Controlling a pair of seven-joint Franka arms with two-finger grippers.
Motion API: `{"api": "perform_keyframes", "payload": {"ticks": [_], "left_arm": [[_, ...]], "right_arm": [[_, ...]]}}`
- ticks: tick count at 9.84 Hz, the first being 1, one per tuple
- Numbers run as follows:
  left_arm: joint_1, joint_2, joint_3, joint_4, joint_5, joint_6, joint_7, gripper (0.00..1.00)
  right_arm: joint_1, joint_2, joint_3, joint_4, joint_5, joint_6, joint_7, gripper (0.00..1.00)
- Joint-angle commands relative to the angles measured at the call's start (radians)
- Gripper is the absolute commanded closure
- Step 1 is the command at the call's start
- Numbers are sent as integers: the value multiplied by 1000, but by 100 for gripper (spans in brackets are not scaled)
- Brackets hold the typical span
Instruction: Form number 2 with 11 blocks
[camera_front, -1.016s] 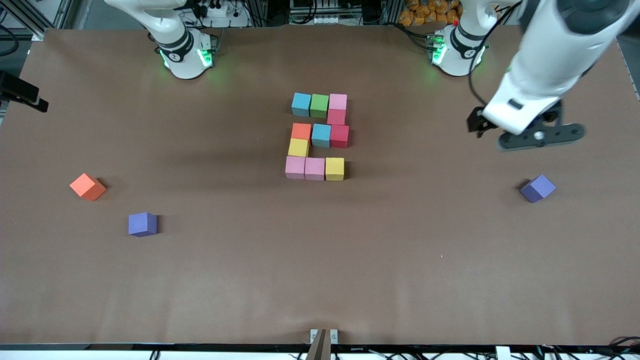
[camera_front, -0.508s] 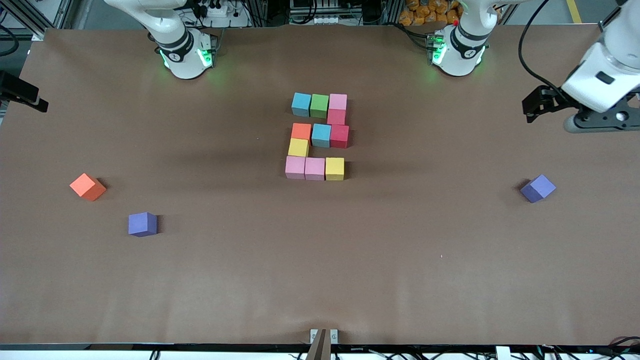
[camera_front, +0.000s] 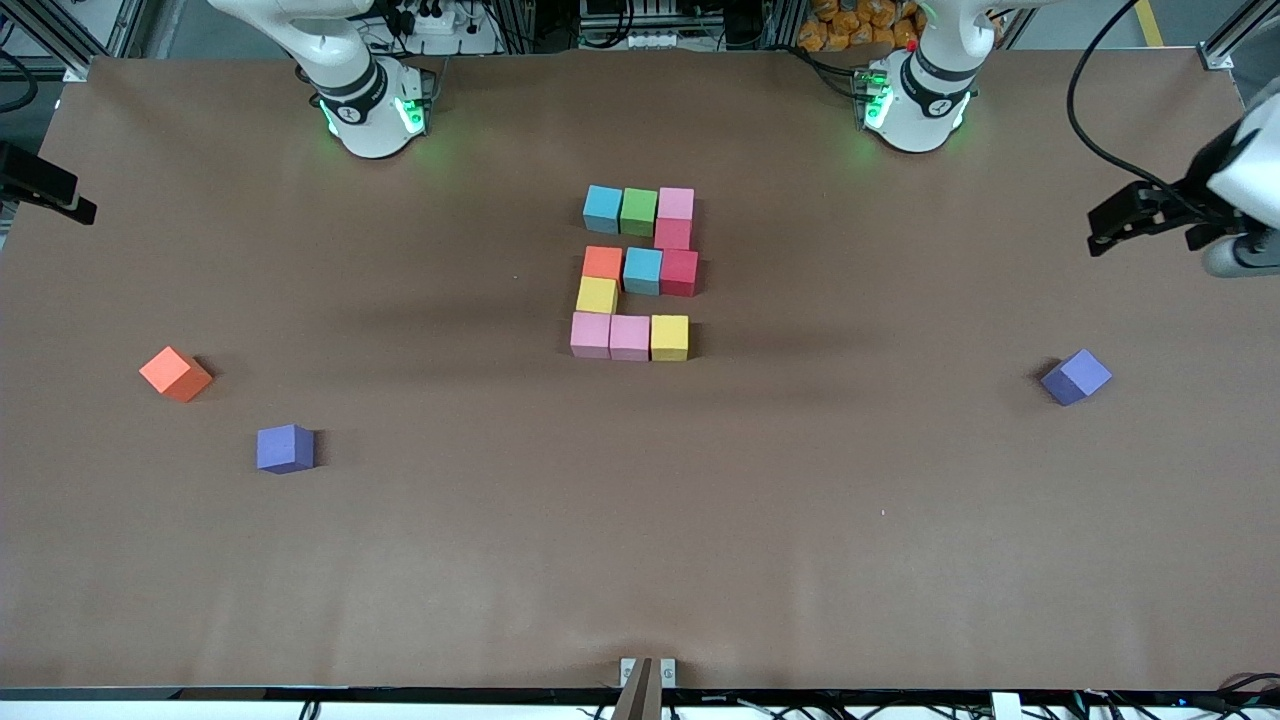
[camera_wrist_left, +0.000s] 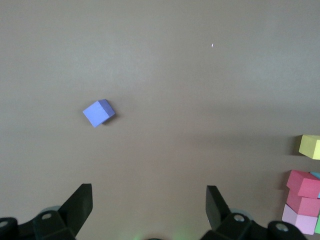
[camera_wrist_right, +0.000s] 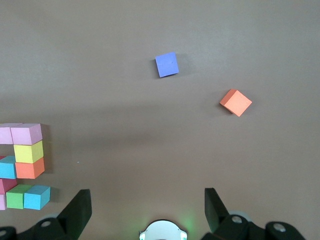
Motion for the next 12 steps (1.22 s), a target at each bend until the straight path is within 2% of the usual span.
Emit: {"api": "perform_keyframes", "payload": {"ticks": [1,7,12], "left_arm": [[-3,-24,21,-14,-30,32,48,0],[-60,-24,80,-7,-47,58,54,0],[-72,-22,77,-5,1,55,50,0]], "right_arm": [[3,1,0,9,3,-5,20,0],[3,1,0,9,3,-5,21,0],[5,3,0,9,5,-2,23,0]]}}
